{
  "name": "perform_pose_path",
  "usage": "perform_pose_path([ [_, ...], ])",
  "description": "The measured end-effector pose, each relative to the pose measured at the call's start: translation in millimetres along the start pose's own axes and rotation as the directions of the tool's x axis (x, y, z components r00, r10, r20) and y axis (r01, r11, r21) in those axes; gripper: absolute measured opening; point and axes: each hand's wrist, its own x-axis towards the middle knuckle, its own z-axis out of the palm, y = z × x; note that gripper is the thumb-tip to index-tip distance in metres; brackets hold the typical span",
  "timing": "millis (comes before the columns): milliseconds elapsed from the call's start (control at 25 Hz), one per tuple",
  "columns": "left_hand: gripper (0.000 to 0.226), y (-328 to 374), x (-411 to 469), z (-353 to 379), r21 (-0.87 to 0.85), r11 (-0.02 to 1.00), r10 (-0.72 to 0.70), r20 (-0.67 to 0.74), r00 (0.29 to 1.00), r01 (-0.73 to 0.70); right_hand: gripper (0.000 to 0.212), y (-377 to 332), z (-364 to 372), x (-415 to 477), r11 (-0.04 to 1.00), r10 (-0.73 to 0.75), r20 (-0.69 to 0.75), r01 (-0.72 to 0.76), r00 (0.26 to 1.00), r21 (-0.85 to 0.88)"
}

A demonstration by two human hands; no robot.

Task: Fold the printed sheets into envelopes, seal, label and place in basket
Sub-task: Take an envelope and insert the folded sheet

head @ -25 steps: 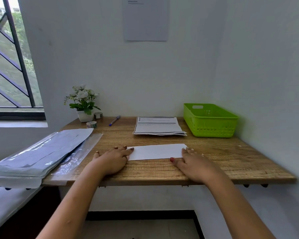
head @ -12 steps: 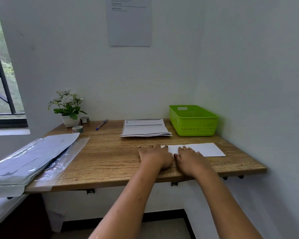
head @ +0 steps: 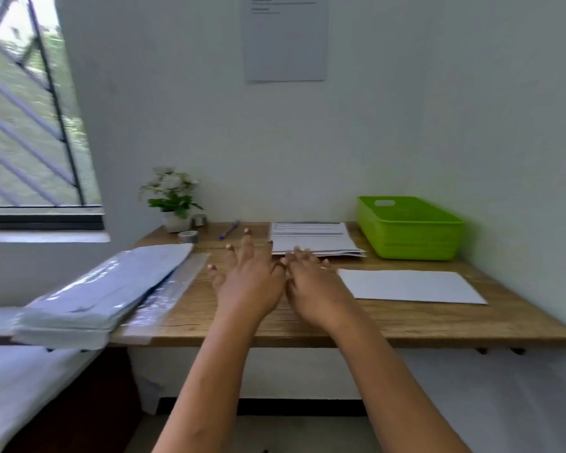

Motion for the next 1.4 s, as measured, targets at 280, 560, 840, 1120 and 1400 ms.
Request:
perform_pose_path([
  [280, 0.038, -199.1, -52.4, -118.0, -0.031, 0.888, -0.456, -0.192, 0.869, 0.459, 0.052, -174.2, 67.8, 36.7, 0.885, -0.439, 0.145, 0.400, 0.887, 0.237],
  [560, 0.047, -241.1, -56.5, -108.1, -0.185, 0.855, -0.507, -0.107, 0.855, 0.484, 0.037, -202.8, 93.8, 41.7, 0.927, -0.374, 0.128, 0.369, 0.918, 0.064],
  [840, 0.039, -235.8, -48.7, -95.3, -0.166, 0.842, -0.539, -0.212, 0.815, 0.513, 0.039, -194.2, 94.0, 49.2, 0.929, -0.325, 0.065, 0.306, 0.943, 0.206],
  [1120, 0.028, -222.8, -40.7, -99.6, -0.422, 0.820, -0.553, -0.413, 0.723, 0.386, 0.026, -193.6, 95.8, 53.7, 0.939, -0.299, -0.024, 0.299, 0.954, 0.167],
  [1400, 0.023, -212.1, -36.1, -95.4, -0.606, 0.773, -0.524, -0.442, 0.728, 0.188, 0.030, -195.1, 97.5, 47.9, 0.894, -0.445, -0.259, 0.441, 0.857, -0.077],
])
